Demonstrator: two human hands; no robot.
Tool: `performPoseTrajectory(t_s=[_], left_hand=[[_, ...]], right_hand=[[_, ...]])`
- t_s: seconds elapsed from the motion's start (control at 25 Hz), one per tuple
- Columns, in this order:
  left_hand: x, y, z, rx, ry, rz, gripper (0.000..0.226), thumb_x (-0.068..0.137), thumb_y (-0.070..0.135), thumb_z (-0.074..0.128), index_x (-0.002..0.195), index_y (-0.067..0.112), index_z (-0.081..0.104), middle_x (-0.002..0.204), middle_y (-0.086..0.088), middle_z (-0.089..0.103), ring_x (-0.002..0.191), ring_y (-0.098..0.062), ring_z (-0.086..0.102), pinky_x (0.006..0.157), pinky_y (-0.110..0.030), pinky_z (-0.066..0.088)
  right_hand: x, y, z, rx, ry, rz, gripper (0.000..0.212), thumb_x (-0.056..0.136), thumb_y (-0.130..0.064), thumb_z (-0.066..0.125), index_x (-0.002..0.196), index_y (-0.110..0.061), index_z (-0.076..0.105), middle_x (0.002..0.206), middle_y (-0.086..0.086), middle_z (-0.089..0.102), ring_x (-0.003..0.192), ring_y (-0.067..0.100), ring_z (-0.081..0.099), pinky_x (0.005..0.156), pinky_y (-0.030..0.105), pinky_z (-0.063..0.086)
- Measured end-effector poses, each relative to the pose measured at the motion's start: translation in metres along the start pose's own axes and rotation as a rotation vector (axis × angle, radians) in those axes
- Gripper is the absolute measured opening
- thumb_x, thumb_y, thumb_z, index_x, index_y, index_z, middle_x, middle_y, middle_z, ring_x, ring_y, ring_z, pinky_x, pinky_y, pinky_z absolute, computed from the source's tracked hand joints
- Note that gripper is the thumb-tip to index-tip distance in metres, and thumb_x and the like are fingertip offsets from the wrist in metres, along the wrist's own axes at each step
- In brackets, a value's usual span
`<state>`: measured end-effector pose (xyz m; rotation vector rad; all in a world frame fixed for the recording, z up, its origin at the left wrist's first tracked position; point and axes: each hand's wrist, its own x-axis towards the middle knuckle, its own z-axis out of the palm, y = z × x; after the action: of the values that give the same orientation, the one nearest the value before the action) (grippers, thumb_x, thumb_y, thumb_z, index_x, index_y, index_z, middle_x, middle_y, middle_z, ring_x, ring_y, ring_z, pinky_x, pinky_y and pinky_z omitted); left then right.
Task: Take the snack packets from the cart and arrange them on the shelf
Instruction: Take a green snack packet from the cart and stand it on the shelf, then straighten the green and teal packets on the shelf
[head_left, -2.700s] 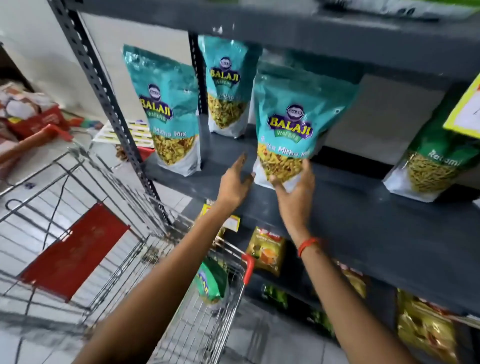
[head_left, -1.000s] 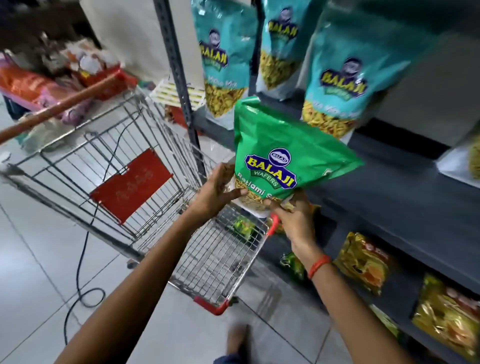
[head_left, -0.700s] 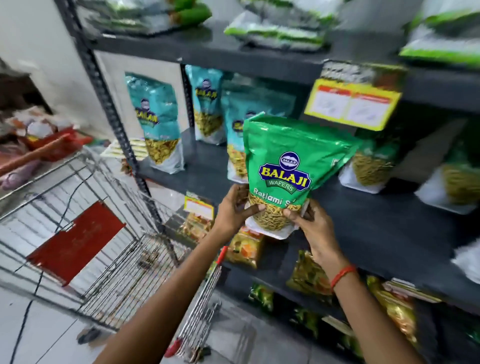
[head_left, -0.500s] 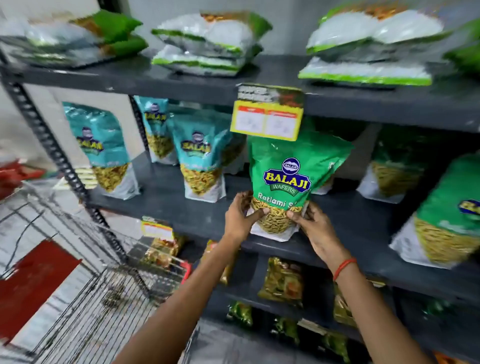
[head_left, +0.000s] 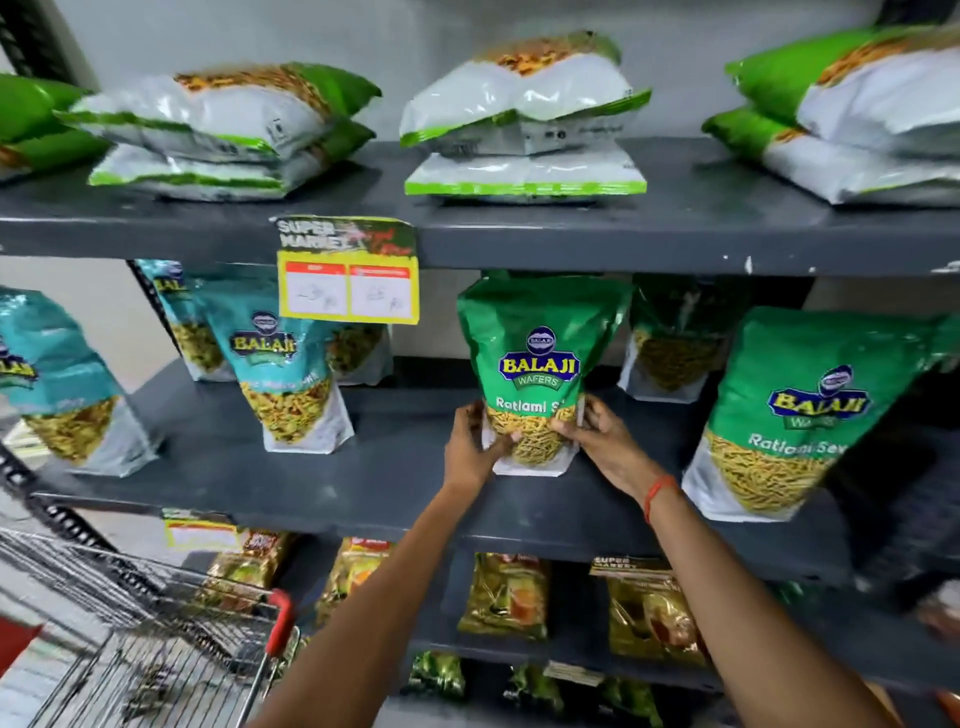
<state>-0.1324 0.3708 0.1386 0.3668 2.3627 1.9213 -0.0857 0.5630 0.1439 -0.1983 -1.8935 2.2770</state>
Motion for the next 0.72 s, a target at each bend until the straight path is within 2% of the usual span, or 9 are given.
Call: performPoseTrajectory(t_s=[0.12,0.16,0.24,0.4,0.48,0.6,0.72], left_hand=[[0.015,-0.007,-0.013,0.063,-0.203,-0.044,0.098,0.065,0.013,0.084,0.142,0.007,0.024,0.149,-0.009,0.037,0.136,-0.023,0.037,0.111,-0.036,0.034],[0.019,-0.007,-0.016,0.07,-0.302,-0.07,0.106,0.062,0.013,0.086,0.144,0.008,0.02,0.151,-0.009,0.035,0.137,-0.023,0.036,0.114,-0.04,0.033],[0.023,-0.006,-0.018,0.069,-0.442,-0.131,0.109,0.054,0.016,0.087,0.143,0.009,0.024,0.145,-0.011,0.044,0.132,-0.026,0.044,0.112,-0.045,0.037],[0.017,-0.014,-0.018,0.021,-0.449,-0.181,0.08,0.069,0.004,0.08,0.135,0.011,0.035,0.138,-0.013,0.052,0.124,-0.026,0.052,0.107,-0.042,0.043],[0.006,-0.024,-0.021,0.022,-0.448,-0.181,0.078,0.069,0.008,0.08,0.135,0.013,0.037,0.137,-0.012,0.054,0.123,-0.025,0.053,0.107,-0.045,0.043],[-0.011,-0.034,-0.022,0.049,-0.449,-0.174,0.081,0.068,0.016,0.082,0.135,0.016,0.036,0.137,-0.009,0.054,0.124,-0.026,0.053,0.108,-0.049,0.042],[-0.017,-0.032,-0.022,0.056,-0.459,-0.167,0.084,0.068,0.017,0.081,0.137,0.014,0.034,0.14,-0.01,0.052,0.127,-0.028,0.05,0.109,-0.052,0.041]], right_hand=[[0.003,0.008,-0.012,-0.121,-0.036,0.051,0.071,0.071,0.003,0.076,0.126,-0.028,0.043,0.119,-0.016,0.063,0.106,-0.004,0.062,0.08,0.014,0.055],[0.002,0.011,-0.012,-0.187,-0.077,0.074,0.077,0.069,0.003,0.078,0.128,-0.029,0.04,0.121,-0.014,0.062,0.109,-0.001,0.061,0.082,0.015,0.054],[0.002,0.018,-0.009,-0.286,-0.113,0.099,0.081,0.066,0.002,0.08,0.13,-0.027,0.039,0.121,-0.008,0.06,0.113,0.009,0.058,0.084,0.014,0.053],[-0.011,0.023,-0.004,-0.264,-0.061,0.109,0.078,0.069,0.001,0.078,0.131,-0.023,0.038,0.118,-0.011,0.06,0.108,0.002,0.057,0.079,0.012,0.053],[-0.023,0.029,-0.006,-0.266,-0.068,0.131,0.075,0.07,-0.004,0.079,0.129,-0.029,0.04,0.119,-0.012,0.06,0.11,0.0,0.056,0.087,0.017,0.051],[-0.045,0.039,-0.005,-0.252,-0.047,0.134,0.075,0.067,-0.011,0.082,0.122,-0.041,0.042,0.118,-0.018,0.06,0.107,-0.007,0.058,0.082,0.011,0.052],[-0.054,0.034,0.001,-0.235,-0.041,0.118,0.077,0.06,-0.021,0.085,0.121,-0.039,0.044,0.12,-0.015,0.06,0.117,0.003,0.055,0.085,0.014,0.052]])
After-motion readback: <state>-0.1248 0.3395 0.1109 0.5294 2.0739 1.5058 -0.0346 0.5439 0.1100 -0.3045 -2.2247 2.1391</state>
